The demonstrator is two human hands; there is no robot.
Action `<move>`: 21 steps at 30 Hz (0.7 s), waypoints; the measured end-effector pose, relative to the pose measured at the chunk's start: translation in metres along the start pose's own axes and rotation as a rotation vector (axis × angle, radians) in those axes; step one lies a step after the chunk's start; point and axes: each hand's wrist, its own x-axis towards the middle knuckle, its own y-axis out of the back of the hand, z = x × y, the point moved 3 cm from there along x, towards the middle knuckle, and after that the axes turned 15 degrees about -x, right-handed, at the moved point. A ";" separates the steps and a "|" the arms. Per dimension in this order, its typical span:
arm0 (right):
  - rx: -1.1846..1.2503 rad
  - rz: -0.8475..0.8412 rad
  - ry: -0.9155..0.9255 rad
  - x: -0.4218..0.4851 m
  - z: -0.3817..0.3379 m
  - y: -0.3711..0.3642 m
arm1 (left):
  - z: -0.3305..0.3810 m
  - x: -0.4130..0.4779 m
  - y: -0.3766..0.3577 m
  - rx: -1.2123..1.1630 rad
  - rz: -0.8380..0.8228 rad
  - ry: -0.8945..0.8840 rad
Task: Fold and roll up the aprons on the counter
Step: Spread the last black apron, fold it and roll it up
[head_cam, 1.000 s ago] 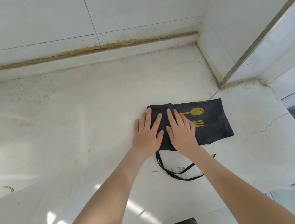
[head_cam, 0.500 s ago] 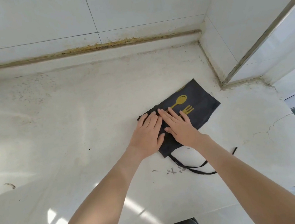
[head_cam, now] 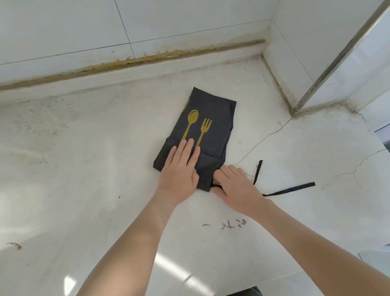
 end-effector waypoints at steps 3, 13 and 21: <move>-0.120 0.058 0.004 0.003 -0.003 0.000 | -0.006 0.003 -0.003 -0.014 -0.036 -0.100; -0.232 -0.088 -0.070 0.017 0.025 0.013 | -0.004 -0.004 -0.010 -0.083 -0.024 0.014; -0.155 -0.073 -0.141 0.014 0.026 0.013 | 0.016 -0.011 -0.012 -0.115 0.006 0.242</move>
